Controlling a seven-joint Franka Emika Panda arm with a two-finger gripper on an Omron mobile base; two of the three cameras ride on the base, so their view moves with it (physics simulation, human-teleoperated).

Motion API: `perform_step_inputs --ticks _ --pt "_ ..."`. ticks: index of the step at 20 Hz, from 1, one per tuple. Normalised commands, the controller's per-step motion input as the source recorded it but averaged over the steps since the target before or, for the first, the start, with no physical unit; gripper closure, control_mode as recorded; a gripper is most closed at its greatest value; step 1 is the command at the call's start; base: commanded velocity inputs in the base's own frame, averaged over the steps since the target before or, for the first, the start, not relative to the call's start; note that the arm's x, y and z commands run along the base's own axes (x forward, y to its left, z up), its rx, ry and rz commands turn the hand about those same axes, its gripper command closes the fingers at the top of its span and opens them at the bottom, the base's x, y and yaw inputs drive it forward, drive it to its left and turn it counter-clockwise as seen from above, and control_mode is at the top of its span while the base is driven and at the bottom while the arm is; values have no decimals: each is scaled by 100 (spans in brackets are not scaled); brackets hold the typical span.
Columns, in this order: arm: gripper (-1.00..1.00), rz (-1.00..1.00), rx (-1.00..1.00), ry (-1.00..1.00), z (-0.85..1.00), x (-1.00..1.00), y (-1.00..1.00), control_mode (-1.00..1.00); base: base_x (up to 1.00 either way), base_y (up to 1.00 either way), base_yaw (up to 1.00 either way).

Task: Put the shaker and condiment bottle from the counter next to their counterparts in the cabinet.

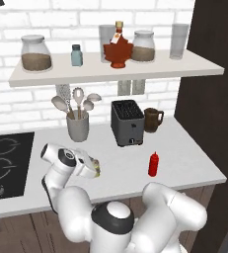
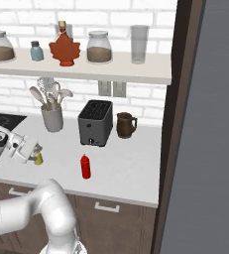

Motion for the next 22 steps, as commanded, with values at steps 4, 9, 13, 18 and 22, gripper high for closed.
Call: perform_step_inputs --ticks 4,9,13,18,22 --pt "-100 0 1 0 -3 3 -8 -100 0 0 0" --pt "-100 0 0 0 -14 0 0 -100 0 0 0" --pt "-100 0 0 3 -15 0 0 -100 0 0 0" --pt "-100 0 0 2 -15 0 0 -100 0 0 0" --pt "100 0 0 4 -9 1 1 -100 0 0 0"
